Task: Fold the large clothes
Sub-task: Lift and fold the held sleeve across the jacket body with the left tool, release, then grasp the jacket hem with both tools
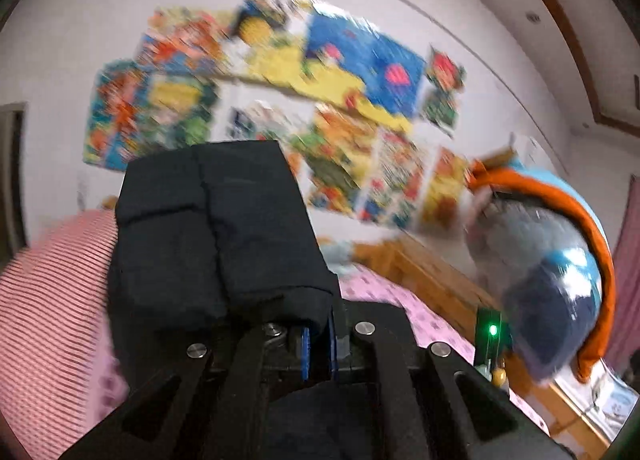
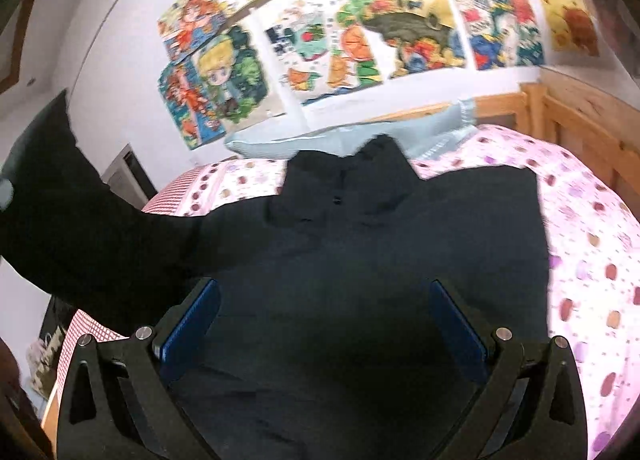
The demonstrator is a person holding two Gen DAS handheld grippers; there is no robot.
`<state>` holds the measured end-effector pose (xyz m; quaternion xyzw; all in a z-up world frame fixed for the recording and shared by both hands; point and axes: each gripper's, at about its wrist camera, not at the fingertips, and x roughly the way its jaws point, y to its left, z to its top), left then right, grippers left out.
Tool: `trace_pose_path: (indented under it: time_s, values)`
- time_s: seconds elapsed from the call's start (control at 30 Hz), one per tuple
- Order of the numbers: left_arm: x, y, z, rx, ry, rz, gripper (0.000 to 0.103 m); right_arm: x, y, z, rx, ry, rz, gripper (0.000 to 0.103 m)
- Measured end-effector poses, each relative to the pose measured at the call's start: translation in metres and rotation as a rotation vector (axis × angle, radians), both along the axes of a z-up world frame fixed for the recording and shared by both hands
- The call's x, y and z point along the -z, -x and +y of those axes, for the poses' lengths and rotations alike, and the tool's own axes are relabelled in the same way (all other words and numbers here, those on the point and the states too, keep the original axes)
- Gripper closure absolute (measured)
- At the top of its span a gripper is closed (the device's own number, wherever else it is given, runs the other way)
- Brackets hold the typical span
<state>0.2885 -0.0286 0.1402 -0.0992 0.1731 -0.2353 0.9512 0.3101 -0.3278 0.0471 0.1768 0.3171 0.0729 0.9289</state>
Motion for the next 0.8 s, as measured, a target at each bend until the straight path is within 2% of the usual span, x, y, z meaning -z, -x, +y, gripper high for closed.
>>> trace_pose_path:
  time_s: [0.27, 0.43, 0.53, 0.63, 0.73, 0.77, 0.8]
  values:
    - [0.077, -0.026, -0.105, 0.140, -0.071, 0.167, 0.096, 0.031, 0.003, -0.075, 0.179, 0.021, 0.113, 0.001]
    - [0.120, -0.051, -0.137, 0.145, -0.097, 0.310, 0.096, 0.044, 0.013, -0.102, 0.212, 0.043, 0.082, 0.001]
    - [0.143, -0.057, -0.147, 0.182, -0.085, 0.414, 0.095, 0.055, 0.014, -0.115, 0.198, -0.023, 0.091, 0.001]
    - [0.151, -0.054, -0.151, 0.191, -0.114, 0.440, 0.093, 0.062, 0.013, -0.116, 0.184, -0.058, 0.096, 0.001]
    - [0.153, -0.049, -0.149, 0.200, -0.105, 0.440, 0.085, 0.062, 0.012, -0.111, 0.185, -0.051, 0.088, 0.001]
    - [0.153, -0.048, -0.148, 0.202, -0.096, 0.444, 0.078, 0.061, 0.011, -0.111, 0.182, -0.058, 0.080, 0.001]
    - [0.152, -0.049, -0.147, 0.207, -0.086, 0.450, 0.066, 0.060, 0.013, -0.111, 0.171, -0.072, 0.070, 0.001]
